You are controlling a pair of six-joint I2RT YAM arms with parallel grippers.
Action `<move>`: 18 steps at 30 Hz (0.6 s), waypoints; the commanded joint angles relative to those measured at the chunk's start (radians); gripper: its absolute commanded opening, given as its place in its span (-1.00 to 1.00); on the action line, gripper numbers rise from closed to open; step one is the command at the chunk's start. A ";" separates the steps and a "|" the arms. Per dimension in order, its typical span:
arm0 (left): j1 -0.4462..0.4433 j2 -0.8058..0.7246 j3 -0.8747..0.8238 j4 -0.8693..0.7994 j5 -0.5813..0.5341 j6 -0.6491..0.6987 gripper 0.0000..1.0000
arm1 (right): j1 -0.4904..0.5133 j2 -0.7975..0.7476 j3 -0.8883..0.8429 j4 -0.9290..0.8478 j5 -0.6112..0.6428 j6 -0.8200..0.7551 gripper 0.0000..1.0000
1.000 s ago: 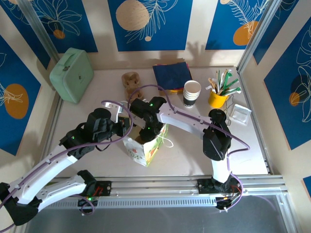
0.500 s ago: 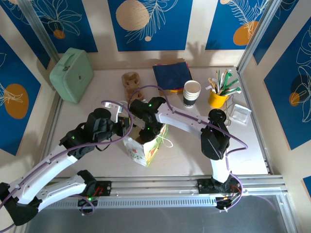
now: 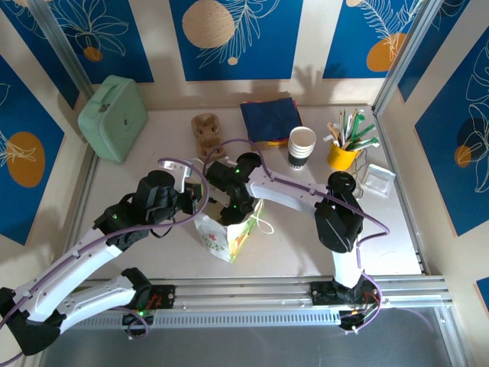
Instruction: Pack the takeout coffee
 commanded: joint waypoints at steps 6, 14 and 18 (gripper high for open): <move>-0.001 -0.020 0.020 -0.017 -0.006 0.014 -0.85 | 0.007 -0.041 -0.064 0.044 0.010 0.039 -0.14; -0.001 -0.026 0.019 -0.008 0.005 0.006 -0.86 | 0.006 -0.035 -0.059 0.047 0.024 0.045 0.04; -0.001 -0.026 0.018 -0.007 0.010 0.000 -0.86 | 0.006 -0.055 -0.037 0.031 0.029 0.043 0.19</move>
